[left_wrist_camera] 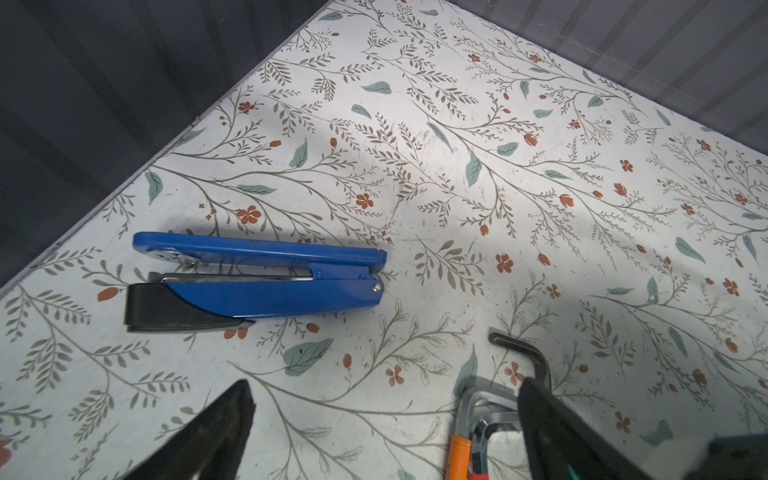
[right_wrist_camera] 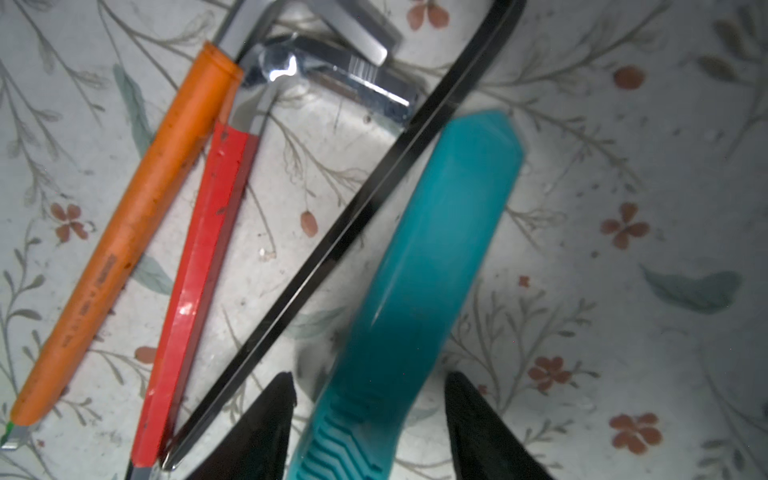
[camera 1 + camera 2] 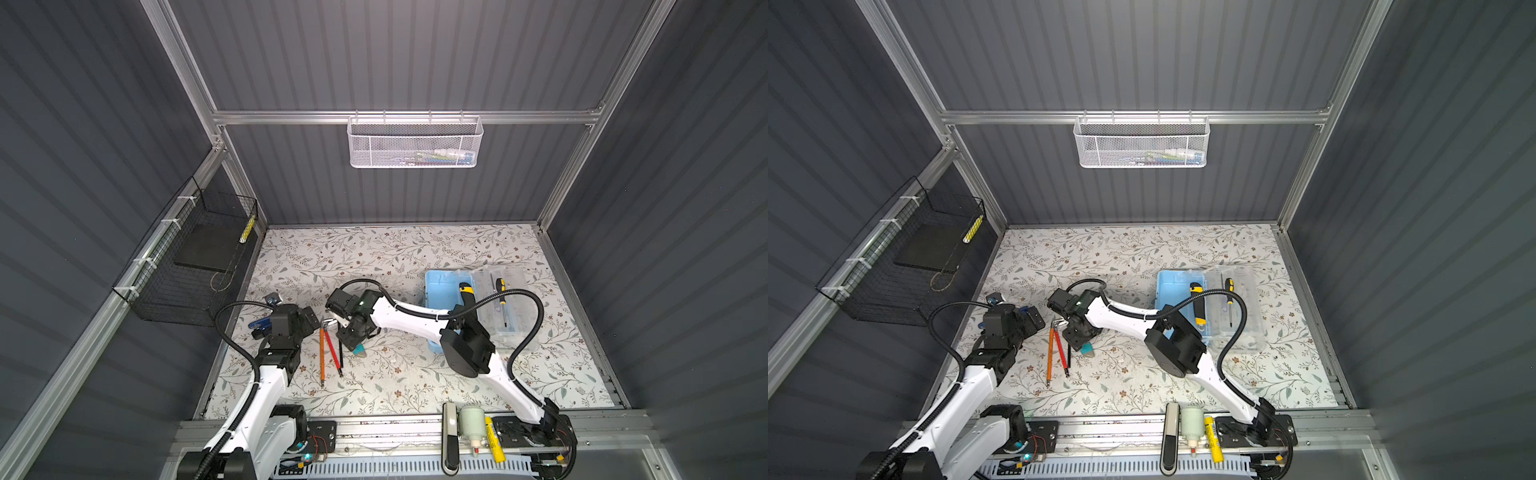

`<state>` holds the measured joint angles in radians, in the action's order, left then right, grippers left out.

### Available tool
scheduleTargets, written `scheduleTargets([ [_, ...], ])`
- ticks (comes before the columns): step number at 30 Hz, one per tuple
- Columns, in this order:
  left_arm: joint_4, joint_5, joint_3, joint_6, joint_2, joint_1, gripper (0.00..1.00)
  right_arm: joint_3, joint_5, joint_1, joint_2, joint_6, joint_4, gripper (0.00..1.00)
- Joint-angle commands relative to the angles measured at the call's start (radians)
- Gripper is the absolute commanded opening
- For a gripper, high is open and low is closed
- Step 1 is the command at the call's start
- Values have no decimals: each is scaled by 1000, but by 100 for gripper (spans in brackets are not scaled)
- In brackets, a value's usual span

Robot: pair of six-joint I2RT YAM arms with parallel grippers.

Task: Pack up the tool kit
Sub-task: 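Lower the right gripper and close it on the teal utility knife, then carry the teal knife over the blue box with the right gripper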

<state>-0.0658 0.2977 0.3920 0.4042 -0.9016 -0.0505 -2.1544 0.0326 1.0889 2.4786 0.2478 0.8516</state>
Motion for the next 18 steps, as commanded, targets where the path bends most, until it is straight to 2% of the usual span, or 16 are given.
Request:
scheduleTargets([
  [1,8,-13,21,-5,0,9,99,-2,-12,-4,36,37,71,56],
  [9,11,-17,19,-8,3,11,99,34,-60,-22,-6,83,80,43],
  [18,15,-32,19,-14,1,12,100,219,-78,-63,-151,137,-7,22],
])
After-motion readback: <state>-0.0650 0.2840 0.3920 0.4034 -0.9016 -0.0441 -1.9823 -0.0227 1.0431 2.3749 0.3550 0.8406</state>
